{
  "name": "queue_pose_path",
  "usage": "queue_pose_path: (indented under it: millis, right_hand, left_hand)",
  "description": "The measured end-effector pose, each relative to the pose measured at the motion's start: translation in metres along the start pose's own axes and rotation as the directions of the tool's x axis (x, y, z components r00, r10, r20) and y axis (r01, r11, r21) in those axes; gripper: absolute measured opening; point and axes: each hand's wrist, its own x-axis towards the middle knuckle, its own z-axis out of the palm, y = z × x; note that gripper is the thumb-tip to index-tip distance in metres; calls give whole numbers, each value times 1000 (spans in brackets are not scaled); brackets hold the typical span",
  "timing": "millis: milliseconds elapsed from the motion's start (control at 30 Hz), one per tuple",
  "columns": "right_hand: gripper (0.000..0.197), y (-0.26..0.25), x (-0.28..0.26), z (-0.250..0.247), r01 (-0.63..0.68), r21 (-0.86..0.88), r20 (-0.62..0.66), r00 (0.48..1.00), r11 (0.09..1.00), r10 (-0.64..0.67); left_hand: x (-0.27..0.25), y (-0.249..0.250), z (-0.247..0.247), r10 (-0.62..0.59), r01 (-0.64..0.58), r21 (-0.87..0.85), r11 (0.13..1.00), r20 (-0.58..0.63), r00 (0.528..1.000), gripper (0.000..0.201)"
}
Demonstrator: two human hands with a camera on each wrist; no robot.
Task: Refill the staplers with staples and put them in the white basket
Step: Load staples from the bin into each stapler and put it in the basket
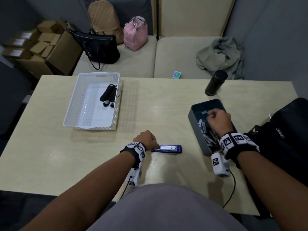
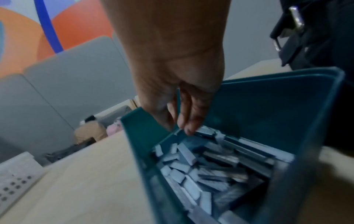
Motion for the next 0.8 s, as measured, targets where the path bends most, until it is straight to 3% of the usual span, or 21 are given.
queue_pose_path:
  millis: [67, 133, 333, 467, 600, 700, 800]
  right_hand:
    - [17, 17, 2, 4, -55, -198, 230, 968, 979, 101]
    - [13, 25, -5, 6, 33, -368, 362, 926, 929, 111]
    - [13, 29, -17, 13, 179, -569, 369, 928, 802, 54]
    - [9, 35, -13, 11, 71, -463, 375, 919, 884, 122]
    - [5, 38, -8, 1, -145, -172, 320, 927, 974, 194]
    - [6, 39, -2, -7, -204, -64, 360, 908, 977, 214]
    - [19, 37, -1, -15, -367, 151, 487, 835, 918, 254]
  left_hand:
    - [0, -1, 0, 1, -1, -3, 1000, 4, 1000, 16]
    - [-1, -1, 1, -1, 1, -9, 1000, 4, 1000, 16]
    - [-2, -1, 1, -2, 2, -38, 999, -3, 1000, 15]
    - [-3, 0, 1, -9, 9, -27, 1000, 0, 1000, 16]
    - [-2, 0, -1, 3, -3, -37, 999, 16, 1000, 14]
    - [-1, -1, 0, 3, -2, -33, 999, 21, 1000, 15]
    - [1, 0, 0, 5, -4, -24, 1000, 25, 1000, 16]
